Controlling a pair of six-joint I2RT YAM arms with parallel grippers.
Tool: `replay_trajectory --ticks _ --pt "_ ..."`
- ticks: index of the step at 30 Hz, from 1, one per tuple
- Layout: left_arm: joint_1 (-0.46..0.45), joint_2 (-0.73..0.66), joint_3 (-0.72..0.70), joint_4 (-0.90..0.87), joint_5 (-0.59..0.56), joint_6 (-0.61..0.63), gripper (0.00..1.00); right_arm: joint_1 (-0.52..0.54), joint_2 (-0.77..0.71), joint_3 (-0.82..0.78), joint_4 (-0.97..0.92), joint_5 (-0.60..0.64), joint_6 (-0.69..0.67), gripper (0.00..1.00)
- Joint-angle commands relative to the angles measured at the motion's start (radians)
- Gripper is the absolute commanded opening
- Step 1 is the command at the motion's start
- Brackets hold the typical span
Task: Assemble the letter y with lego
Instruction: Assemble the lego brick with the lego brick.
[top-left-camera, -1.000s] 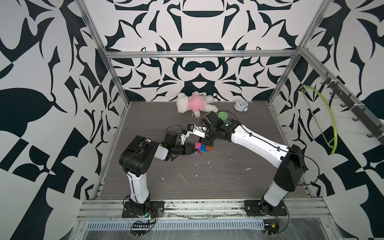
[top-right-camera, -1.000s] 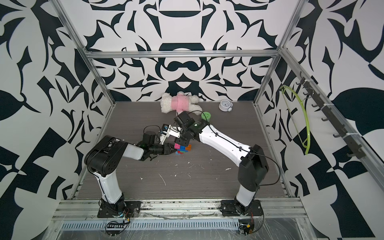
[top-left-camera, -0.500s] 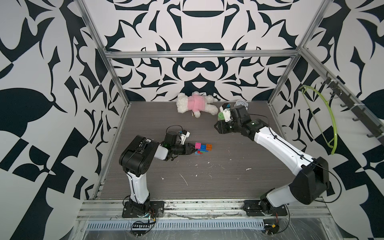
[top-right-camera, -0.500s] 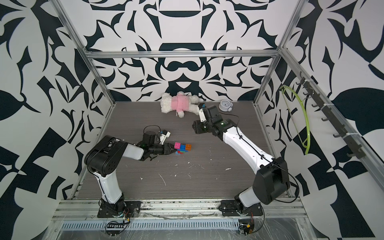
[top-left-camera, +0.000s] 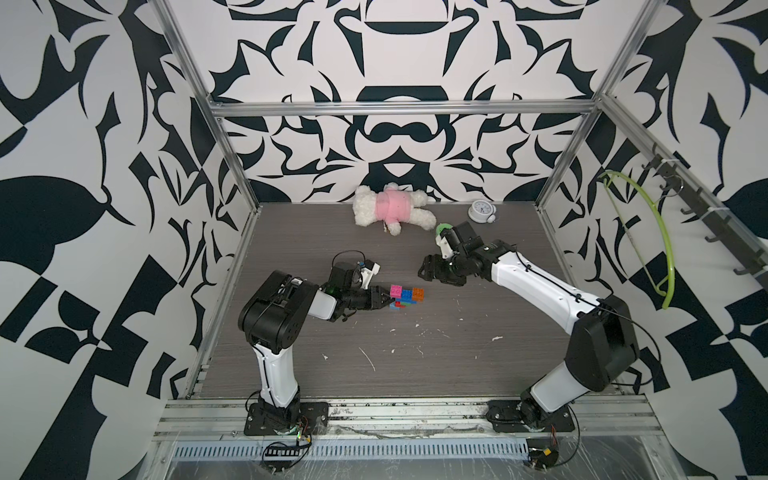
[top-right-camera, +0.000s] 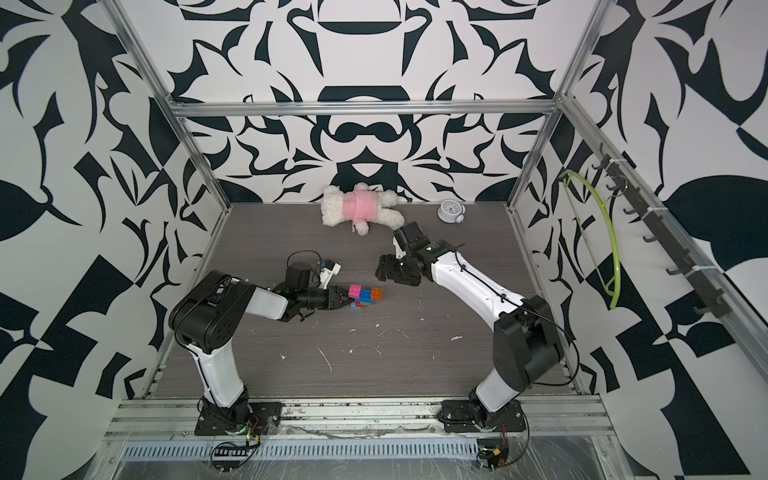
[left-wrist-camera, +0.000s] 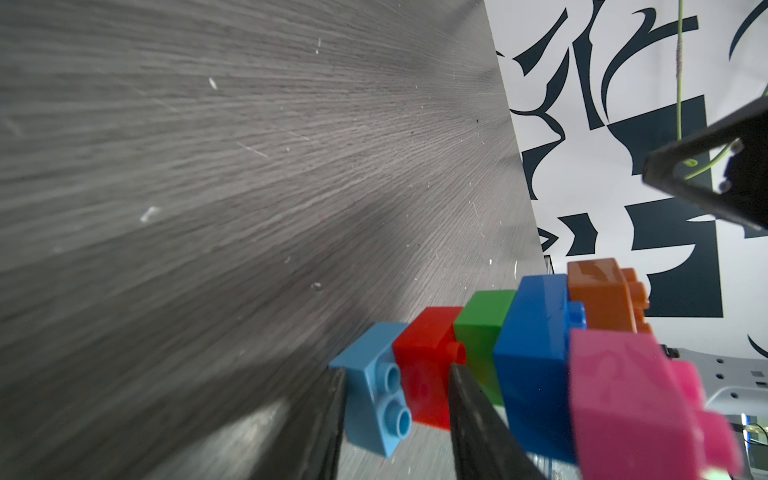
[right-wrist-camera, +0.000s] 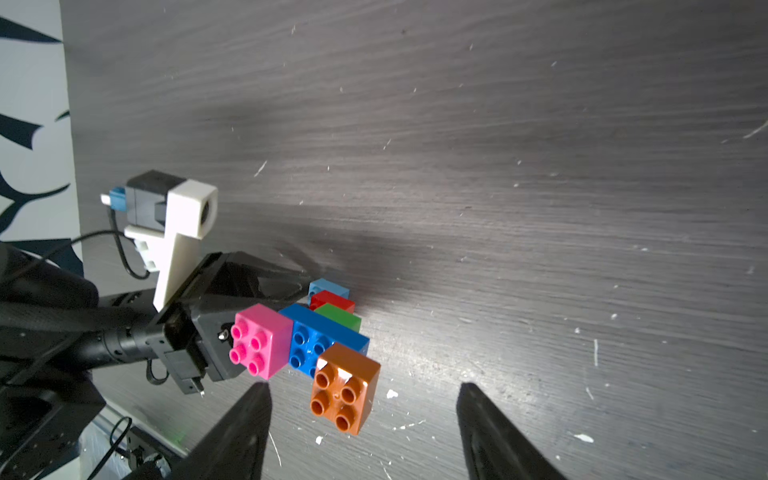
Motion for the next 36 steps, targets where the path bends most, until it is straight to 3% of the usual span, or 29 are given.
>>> replay_trajectory --ticks 1,12,36 --pt "-0.012 0.063 -0.042 -0.231 -0.124 0.037 0.43 0.025 0.02 0.033 -0.033 0.025 0.021 0.75" --pt "-0.013 0.064 -0.041 -0.23 -0.124 0.037 0.43 0.08 0.084 0.05 -0.039 0.025 0.016 0.77" --pt "-0.012 0.064 -0.04 -0.233 -0.124 0.036 0.43 0.099 0.136 0.051 -0.024 0.006 0.011 0.77"
